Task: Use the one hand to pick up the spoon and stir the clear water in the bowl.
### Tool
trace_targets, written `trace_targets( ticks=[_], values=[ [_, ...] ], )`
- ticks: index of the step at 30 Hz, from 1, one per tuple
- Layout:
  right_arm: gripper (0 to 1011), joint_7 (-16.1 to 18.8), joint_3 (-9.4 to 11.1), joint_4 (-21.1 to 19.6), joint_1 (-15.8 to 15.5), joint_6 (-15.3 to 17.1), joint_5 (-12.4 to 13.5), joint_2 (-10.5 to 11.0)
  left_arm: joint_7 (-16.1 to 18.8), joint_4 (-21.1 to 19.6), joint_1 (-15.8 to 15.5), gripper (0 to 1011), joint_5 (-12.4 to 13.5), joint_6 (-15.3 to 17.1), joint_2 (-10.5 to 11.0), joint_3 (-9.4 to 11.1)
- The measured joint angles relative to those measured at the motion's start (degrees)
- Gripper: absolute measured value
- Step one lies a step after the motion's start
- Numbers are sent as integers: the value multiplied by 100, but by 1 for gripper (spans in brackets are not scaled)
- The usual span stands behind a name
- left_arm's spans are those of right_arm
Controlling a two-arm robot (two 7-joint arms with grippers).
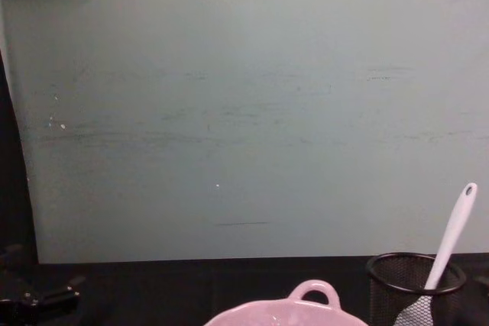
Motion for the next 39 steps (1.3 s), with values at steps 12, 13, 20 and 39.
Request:
trace_targets(
  ticks=[12, 13, 20, 39],
  values=[
    [1003, 146, 536, -591, -544, -141, 583, -19, 0, 0, 0, 1011, 0, 0, 0, 0],
    [1003, 292, 596, -594, -547, -180, 800, -85, 0, 0, 0, 1011, 0, 0, 0, 0],
    [1003, 1027, 807, -362, -345, -119, 1797, -500, 0, 0, 0, 1011, 0, 0, 0, 0],
    [906, 2024, 1256, 614, 510, 948, 3401, -1372, 0, 0, 0, 1011, 0, 0, 0, 0]
  ],
)
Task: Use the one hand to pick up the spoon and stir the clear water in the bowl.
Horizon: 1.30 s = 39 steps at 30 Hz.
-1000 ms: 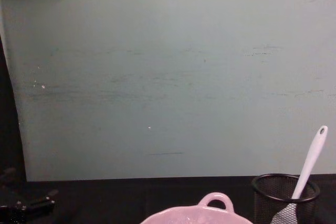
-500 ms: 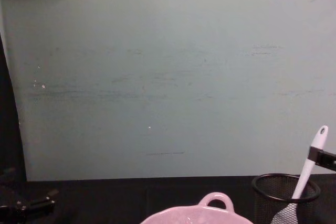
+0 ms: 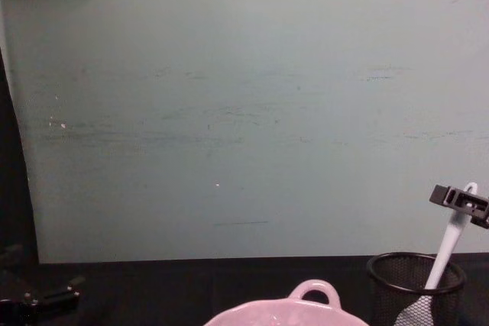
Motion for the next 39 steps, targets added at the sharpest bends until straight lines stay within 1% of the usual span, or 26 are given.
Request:
trace_targets(
  ticks=[2, 3, 4, 6, 12, 13, 15, 16, 17, 18, 20, 21, 23, 25, 27, 32, 34, 35, 39],
  values=[
    [862, 28, 35, 40, 26, 41, 112, -28, 0, 0, 0, 1011, 0, 0, 0, 0],
    [821, 42, 43, 44, 30, 55, 144, -31, 0, 0, 0, 1011, 0, 0, 0, 0],
    [812, 51, 48, 48, 34, 72, 178, -32, 0, 0, 0, 1011, 0, 0, 0, 0],
    [734, 76, 51, 64, 50, 102, 247, -28, 0, 0, 0, 1011, 0, 0, 0, 0],
    [554, 151, 26, 100, 81, 146, 402, 14, 0, 0, 0, 1011, 0, 0, 0, 0],
    [536, 162, 21, 109, 88, 150, 425, 18, 0, 0, 0, 1011, 0, 0, 0, 0],
    [449, 193, 3, 142, 107, 163, 482, 29, 0, 0, 0, 1011, 0, 0, 0, 0],
    [418, 200, -6, 153, 112, 165, 499, 33, 0, 0, 0, 1011, 0, 0, 0, 0],
    [418, 213, -14, 165, 117, 167, 515, 38, 0, 0, 0, 1011, 0, 0, 0, 0],
    [349, 230, -29, 185, 126, 168, 544, 48, 0, 0, 0, 1011, 0, 0, 0, 0],
    [308, 236, -46, 203, 134, 168, 565, 56, 0, 0, 0, 1011, 0, 0, 0, 0],
    [248, 242, -66, 223, 146, 166, 582, 63, 0, 0, 0, 1011, 0, 0, 0, 0],
    [217, 249, -84, 234, 156, 162, 599, 71, 0, 0, 0, 1011, 0, 0, 0, 0],
    [138, 257, -103, 233, 162, 152, 619, 88, 0, 0, 0, 1011, 0, 0, 0, 0],
    [118, 257, -120, 208, 162, 135, 630, 110, 0, 0, 0, 1011, 0, 0, 0, 0],
    [118, 226, -164, 50, 124, 62, 581, 185, 0, 0, 0, 1011, 0, 0, 0, 0],
    [118, 179, -193, -98, 91, 12, 485, 243, 0, 0, 0, 1011, 0, 0, 0, 0],
    [118, 179, -193, -98, 91, 12, 485, 243, 0, 0, 0, 1011, 0, 0, 0, 0],
    [118, 95, -235, -447, 48, -16, 290, 383, 0, 0, 0, 1011, 0, 0, 0, 0]
  ],
)
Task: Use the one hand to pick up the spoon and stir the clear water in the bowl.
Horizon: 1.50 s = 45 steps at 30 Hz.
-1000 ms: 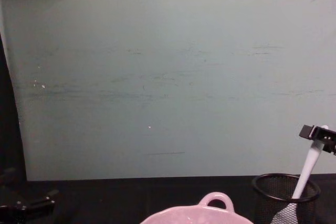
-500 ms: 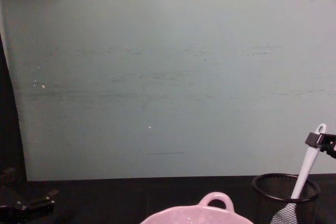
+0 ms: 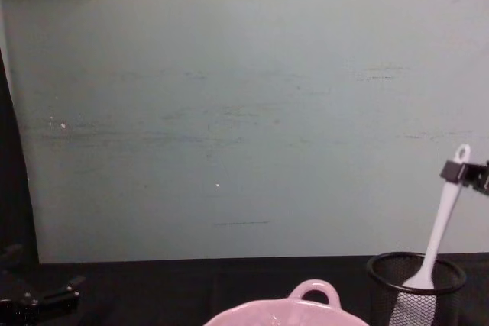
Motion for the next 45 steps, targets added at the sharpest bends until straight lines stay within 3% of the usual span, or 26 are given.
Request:
trace_targets(
  ticks=[12, 18, 24, 45],
  values=[
    [118, -146, -88, -1102, 177, 236, -792, 551, 0, 0, 0, 1011, 0, 0, 0, 0],
    [118, -125, -114, -1395, 301, 442, -1017, 709, 0, 0, 0, 1011, 0, 0, 0, 0],
    [118, -80, -118, -1443, 339, 514, -1116, 727, 0, 0, 0, 1011, 0, 0, 0, 0],
    [118, -80, -114, -1429, 335, 509, -1103, 720, 0, 0, 0, 1011, 0, 0, 0, 0]
  ],
)
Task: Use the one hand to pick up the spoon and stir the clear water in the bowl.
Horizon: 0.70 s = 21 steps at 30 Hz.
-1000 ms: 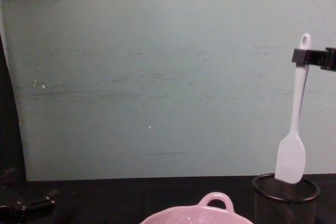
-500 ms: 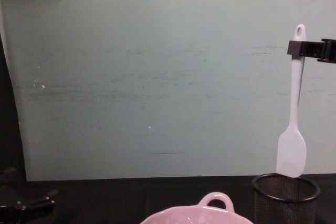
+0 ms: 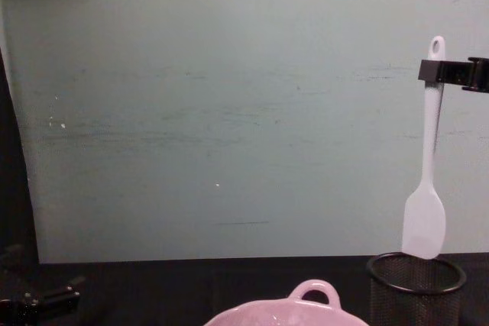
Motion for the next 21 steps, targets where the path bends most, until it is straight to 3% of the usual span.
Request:
trace_targets(
  ticks=[5, 10, 14, 15, 17, 21],
  values=[
    [118, 21, 1, -45, -16, 1, -13, 9, 0, 0, 0, 1011, 0, 0, 0, 0],
    [118, 154, -167, -233, -17, 18, -121, -18, 0, 0, 0, 1011, 0, 0, 0, 0],
    [118, 275, -504, -284, 89, 27, -298, -173, 0, 0, 0, 1011, 0, 0, 0, 0],
    [118, 275, -504, -284, 89, 27, -298, -173, 0, 0, 0, 1011, 0, 0, 0, 0],
    [118, 363, -755, -205, 148, -42, -472, -315, 0, 0, 0, 1011, 0, 0, 0, 0],
    [118, 455, -979, -16, 162, -165, -613, -481, 0, 0, 0, 1011, 0, 0, 0, 0]
  ],
)
